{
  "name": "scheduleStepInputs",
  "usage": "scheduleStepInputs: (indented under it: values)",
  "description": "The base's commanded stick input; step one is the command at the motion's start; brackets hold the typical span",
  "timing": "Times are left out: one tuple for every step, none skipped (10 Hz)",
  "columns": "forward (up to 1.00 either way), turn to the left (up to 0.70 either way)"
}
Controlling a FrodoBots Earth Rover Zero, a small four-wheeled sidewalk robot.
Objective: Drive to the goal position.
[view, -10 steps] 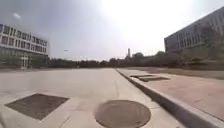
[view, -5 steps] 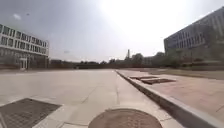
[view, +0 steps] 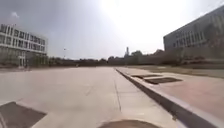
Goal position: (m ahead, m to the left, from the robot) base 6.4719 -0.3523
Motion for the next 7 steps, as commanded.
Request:
scheduleStepInputs:
  values:
    - [0.70, 0.02]
    - [0.70, 0.02]
    - [0.70, 0.02]
    - [0.70, 0.02]
    - [0.70, 0.02]
    - [0.70, 0.02]
    - [0.70, 0.02]
